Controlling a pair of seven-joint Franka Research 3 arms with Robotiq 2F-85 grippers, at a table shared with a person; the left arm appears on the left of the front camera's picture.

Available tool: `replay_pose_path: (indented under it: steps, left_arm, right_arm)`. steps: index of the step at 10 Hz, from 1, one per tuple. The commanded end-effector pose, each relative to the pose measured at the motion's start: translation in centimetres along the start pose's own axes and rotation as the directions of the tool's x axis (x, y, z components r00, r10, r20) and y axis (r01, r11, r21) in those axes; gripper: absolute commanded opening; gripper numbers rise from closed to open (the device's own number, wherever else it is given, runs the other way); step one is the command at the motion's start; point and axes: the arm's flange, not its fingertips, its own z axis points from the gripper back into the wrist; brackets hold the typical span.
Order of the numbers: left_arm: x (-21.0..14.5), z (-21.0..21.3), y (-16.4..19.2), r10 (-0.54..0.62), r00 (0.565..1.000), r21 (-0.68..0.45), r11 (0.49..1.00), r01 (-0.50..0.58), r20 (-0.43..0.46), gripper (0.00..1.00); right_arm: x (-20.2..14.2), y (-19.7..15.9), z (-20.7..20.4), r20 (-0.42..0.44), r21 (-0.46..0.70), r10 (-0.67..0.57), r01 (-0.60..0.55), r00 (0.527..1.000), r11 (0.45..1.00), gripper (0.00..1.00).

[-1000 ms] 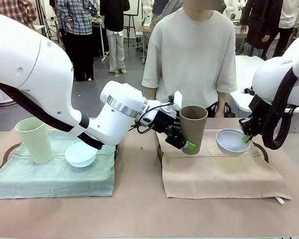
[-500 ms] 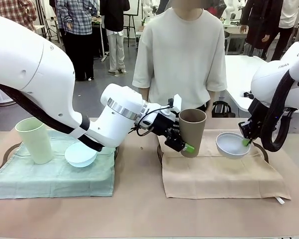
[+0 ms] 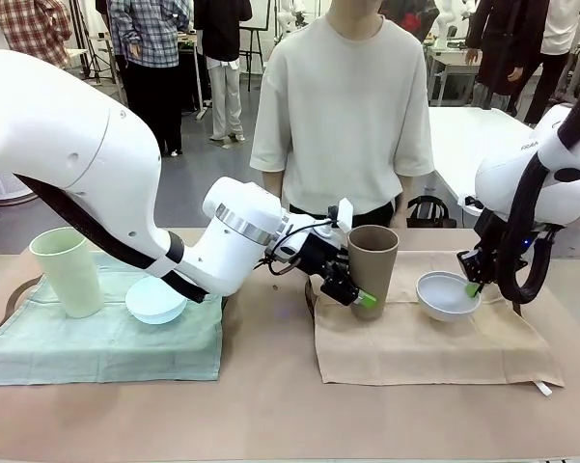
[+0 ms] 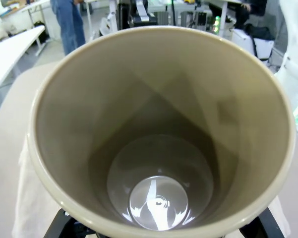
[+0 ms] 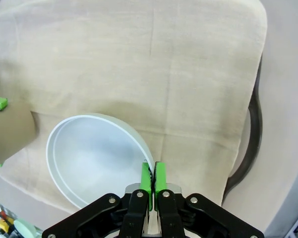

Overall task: Set up a tray with a mat and arrange the tableware.
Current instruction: Place the Picnic Bowl and Reusable plastic cup back onto the Handle tray in front of the human's position.

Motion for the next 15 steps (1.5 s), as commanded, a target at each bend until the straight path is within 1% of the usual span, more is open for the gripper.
replay_pose_path:
  steps: [1,2,3,4,5,6,7,10,11,12,13,14,15]
  left_arm:
    - [0.1,-0.5,0.7,-0.018,1.000,-0.022,1.000,0.018,0.000,0.82]
    - [0.0,-0.7,0.6,-0.027,1.000,-0.029,0.999,0.026,-0.005,0.89]
    - [0.0,-0.6,0.6,-0.028,1.000,-0.037,0.999,0.028,-0.005,1.00]
    - [0.1,-0.6,0.5,-0.029,1.000,-0.037,0.999,0.029,-0.003,1.00]
    - [0.2,-0.3,0.5,-0.021,1.000,-0.040,0.999,0.020,-0.005,1.00]
    - [0.3,-0.2,0.4,0.004,1.000,-0.034,0.999,-0.005,-0.030,1.00]
    - [0.1,0.3,0.5,0.026,0.998,-0.035,0.999,-0.028,-0.057,1.00]
    - [-0.5,3.0,-0.4,0.081,0.985,-0.032,0.996,-0.087,-0.154,1.00]
    - [-0.2,4.2,-0.9,0.102,0.974,-0.033,0.993,-0.111,-0.201,1.00]
    - [0.7,5.7,-2.2,0.143,0.944,-0.035,0.986,-0.161,-0.297,1.00]
    - [2.3,7.5,-3.5,0.200,0.870,-0.007,0.974,-0.227,-0.451,1.00]
    - [4.2,9.5,-5.8,0.258,0.768,0.060,0.959,-0.276,-0.586,1.00]
    - [6.0,11.1,-7.3,0.312,0.696,0.123,0.943,-0.309,-0.647,1.00]
  right_arm:
    - [0.9,-0.3,-0.9,0.017,0.026,0.023,-0.023,1.000,0.999,0.04]
    - [0.9,-0.4,-1.1,0.015,0.022,0.031,-0.031,0.999,0.999,0.12]
    - [0.9,-0.4,-0.9,0.014,0.017,0.029,-0.029,0.999,0.999,0.63]
    - [0.7,-0.5,-0.4,0.017,0.005,0.023,-0.023,1.000,1.000,0.72]
    - [0.7,-0.7,0.2,0.020,-0.005,0.015,-0.015,1.000,1.000,1.00]
    - [0.2,-0.8,1.1,0.024,-0.008,0.011,-0.011,1.000,1.000,0.92]
    - [0.0,-0.9,2.2,0.036,-0.014,0.009,-0.009,0.999,1.000,1.00]
    - [-1.8,-2.1,6.4,0.057,0.069,0.019,-0.022,0.998,0.997,1.00]
    - [-2.5,-2.2,7.7,0.062,0.067,0.020,-0.024,0.998,0.997,1.00]
    - [-3.5,-2.1,9.0,0.068,0.061,0.032,-0.036,0.997,0.997,1.00]
    - [-4.4,-1.7,10.5,0.080,0.056,0.047,-0.052,0.996,0.997,1.00]
    - [-5.5,-1.0,12.0,0.099,0.048,0.075,-0.080,0.992,0.996,1.00]
    - [-6.0,-0.4,12.8,0.106,0.043,0.093,-0.098,0.990,0.994,1.00]
